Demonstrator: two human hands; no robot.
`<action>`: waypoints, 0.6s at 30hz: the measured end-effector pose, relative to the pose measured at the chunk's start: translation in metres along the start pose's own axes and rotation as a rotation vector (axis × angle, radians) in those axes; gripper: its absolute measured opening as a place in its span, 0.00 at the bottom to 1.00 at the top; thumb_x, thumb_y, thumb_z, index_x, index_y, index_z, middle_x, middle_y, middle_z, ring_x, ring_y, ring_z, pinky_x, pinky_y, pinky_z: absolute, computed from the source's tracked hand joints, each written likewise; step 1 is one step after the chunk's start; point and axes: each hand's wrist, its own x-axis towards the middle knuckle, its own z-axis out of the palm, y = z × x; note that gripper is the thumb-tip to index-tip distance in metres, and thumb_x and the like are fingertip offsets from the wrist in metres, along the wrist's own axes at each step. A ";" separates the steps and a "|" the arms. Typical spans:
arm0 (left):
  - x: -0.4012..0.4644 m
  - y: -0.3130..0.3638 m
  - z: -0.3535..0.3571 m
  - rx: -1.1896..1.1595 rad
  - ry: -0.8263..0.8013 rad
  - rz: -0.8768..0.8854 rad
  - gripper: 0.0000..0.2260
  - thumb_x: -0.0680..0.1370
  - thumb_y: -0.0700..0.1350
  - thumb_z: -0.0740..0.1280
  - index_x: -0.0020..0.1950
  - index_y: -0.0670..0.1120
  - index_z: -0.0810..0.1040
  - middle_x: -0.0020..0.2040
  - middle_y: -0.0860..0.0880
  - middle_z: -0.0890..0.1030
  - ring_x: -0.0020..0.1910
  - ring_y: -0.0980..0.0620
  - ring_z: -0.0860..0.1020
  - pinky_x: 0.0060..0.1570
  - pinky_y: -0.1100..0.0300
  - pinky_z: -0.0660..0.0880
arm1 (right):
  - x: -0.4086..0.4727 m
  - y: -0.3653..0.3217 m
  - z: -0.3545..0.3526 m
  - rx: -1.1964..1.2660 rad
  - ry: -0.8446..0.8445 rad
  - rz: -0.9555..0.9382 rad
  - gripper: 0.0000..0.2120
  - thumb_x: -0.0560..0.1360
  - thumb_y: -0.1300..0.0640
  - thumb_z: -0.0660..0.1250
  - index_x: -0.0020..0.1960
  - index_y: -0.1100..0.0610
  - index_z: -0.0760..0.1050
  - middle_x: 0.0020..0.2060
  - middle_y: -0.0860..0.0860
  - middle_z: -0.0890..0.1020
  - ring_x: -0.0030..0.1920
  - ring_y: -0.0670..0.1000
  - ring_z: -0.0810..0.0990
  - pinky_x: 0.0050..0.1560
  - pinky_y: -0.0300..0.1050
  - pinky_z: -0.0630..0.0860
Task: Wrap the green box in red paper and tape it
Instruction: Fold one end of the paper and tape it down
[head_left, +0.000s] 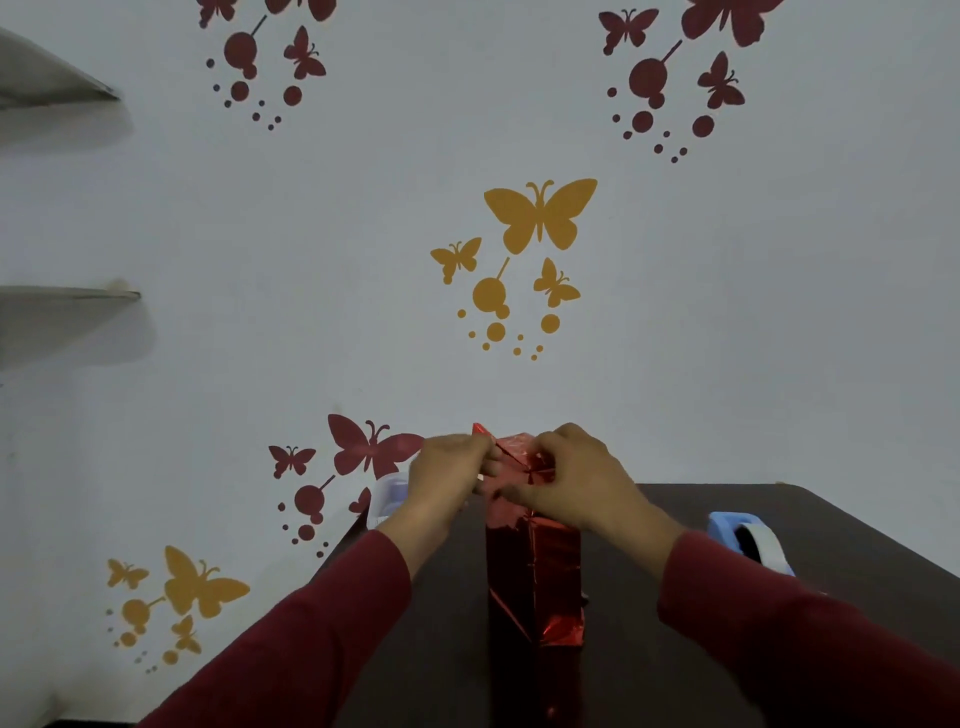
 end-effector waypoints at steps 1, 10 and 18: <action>0.003 0.000 -0.003 0.038 0.045 0.080 0.06 0.78 0.45 0.69 0.46 0.44 0.84 0.41 0.50 0.85 0.37 0.51 0.80 0.32 0.62 0.71 | -0.002 0.006 0.004 0.059 0.054 -0.011 0.23 0.72 0.40 0.74 0.63 0.49 0.79 0.56 0.46 0.75 0.54 0.47 0.77 0.54 0.43 0.76; 0.032 0.030 -0.016 0.646 -0.357 0.482 0.05 0.74 0.54 0.78 0.45 0.54 0.86 0.38 0.56 0.84 0.37 0.63 0.77 0.42 0.63 0.72 | -0.009 0.027 -0.005 0.582 0.031 0.029 0.17 0.72 0.64 0.71 0.55 0.45 0.86 0.52 0.44 0.86 0.51 0.39 0.82 0.42 0.24 0.73; 0.040 0.068 -0.008 0.698 -0.443 0.481 0.09 0.70 0.47 0.82 0.49 0.49 0.90 0.41 0.52 0.88 0.47 0.51 0.85 0.56 0.49 0.82 | -0.006 0.032 -0.011 0.615 -0.011 0.093 0.16 0.71 0.63 0.69 0.48 0.45 0.87 0.43 0.49 0.87 0.47 0.47 0.85 0.45 0.34 0.77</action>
